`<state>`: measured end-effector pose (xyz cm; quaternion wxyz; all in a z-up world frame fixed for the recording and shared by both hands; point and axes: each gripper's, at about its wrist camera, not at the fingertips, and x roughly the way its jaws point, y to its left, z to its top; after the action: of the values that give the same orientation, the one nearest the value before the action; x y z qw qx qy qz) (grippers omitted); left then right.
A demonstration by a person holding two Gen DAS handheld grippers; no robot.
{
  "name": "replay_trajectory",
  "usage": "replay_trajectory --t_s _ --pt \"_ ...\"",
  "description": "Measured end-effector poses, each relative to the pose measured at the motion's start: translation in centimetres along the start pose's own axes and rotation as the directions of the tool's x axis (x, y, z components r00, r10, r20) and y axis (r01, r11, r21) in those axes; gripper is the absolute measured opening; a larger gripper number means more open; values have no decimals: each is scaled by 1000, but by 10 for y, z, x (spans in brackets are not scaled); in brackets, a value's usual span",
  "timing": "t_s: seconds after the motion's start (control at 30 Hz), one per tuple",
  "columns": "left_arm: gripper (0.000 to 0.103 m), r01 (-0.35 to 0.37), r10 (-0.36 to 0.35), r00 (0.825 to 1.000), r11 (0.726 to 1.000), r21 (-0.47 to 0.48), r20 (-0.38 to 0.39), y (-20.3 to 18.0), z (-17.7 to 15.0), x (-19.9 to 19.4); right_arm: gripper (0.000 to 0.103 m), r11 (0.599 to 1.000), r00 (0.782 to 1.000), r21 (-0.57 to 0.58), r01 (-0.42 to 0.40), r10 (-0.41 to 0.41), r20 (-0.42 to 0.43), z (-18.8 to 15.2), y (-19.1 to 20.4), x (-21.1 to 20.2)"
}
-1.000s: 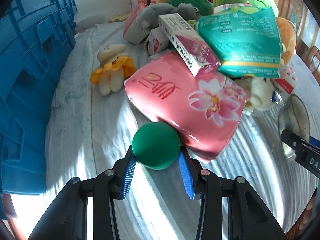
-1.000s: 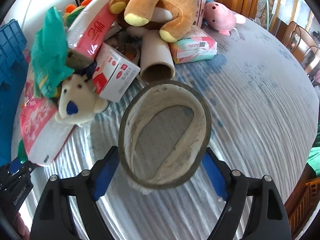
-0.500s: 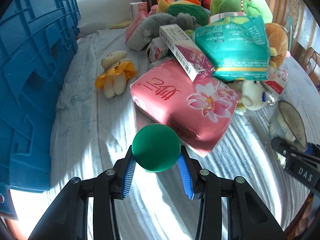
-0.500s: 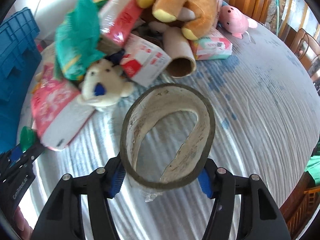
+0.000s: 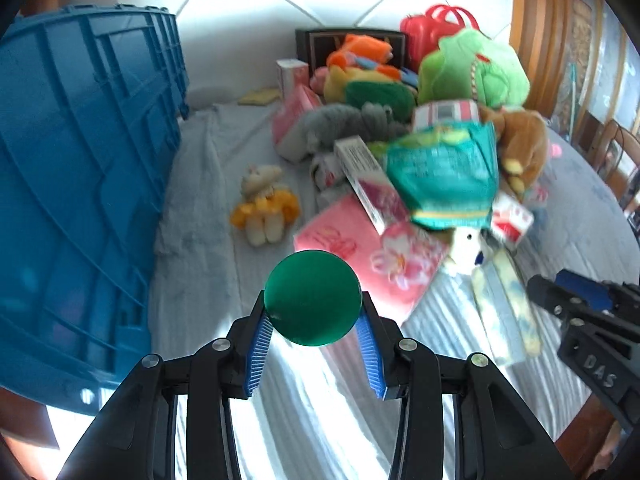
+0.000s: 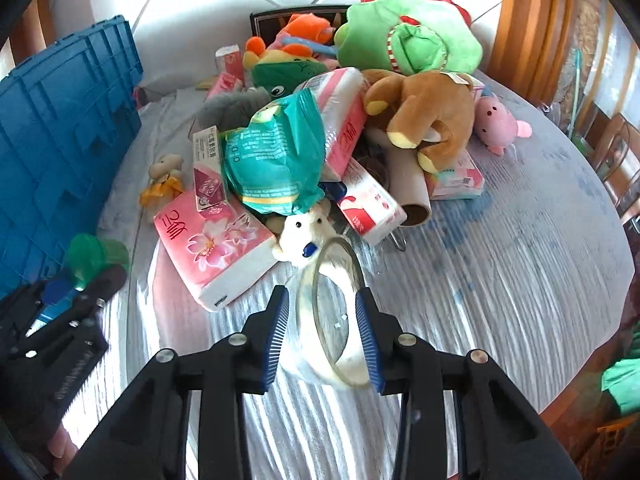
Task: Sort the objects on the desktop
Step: 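Lift the green lid with the left tool while the right tool lifts the tape roll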
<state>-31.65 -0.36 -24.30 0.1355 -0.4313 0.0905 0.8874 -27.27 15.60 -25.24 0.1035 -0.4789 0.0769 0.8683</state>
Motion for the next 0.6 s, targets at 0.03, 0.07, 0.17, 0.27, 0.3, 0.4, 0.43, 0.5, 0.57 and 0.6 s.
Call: replay_trajectory --t_s 0.03,0.07,0.17,0.27,0.3,0.4,0.43,0.5,0.57,0.6 --pt "40 0 0 1000 1000 0 -6 0 -1 2 34 1000 1000 1 -7 7 -13 0 0 3" --pt "40 1 -1 1000 1000 -1 -11 0 -2 4 34 1000 1000 8 -9 9 -26 -2 -2 6" --pt "40 2 -2 1000 1000 -2 -28 0 -4 10 38 999 998 36 -4 6 -59 -12 -8 16" --pt "40 3 -3 999 1000 -3 -44 0 -6 16 72 998 996 56 -29 33 -78 -15 -12 25" --pt "40 4 -4 999 1000 -4 -50 0 -7 18 81 998 996 55 -32 36 -77 -15 -10 27" --pt "40 5 -5 998 1000 -5 -67 1 -9 24 81 998 995 47 -28 32 -90 -15 -5 37" --pt "40 5 -5 997 1000 -5 -72 1 -10 26 81 999 995 44 -21 25 -102 -16 -3 43" --pt "40 3 -3 997 1000 -2 -78 2 -10 31 89 997 992 63 -36 44 -115 -18 -2 53" --pt "40 1 -1 997 1000 3 -82 3 -10 36 97 996 993 76 -43 51 -108 -20 0 58" --pt "40 1 0 997 1000 7 -83 4 -10 37 102 996 993 75 -41 49 -108 -20 1 61"
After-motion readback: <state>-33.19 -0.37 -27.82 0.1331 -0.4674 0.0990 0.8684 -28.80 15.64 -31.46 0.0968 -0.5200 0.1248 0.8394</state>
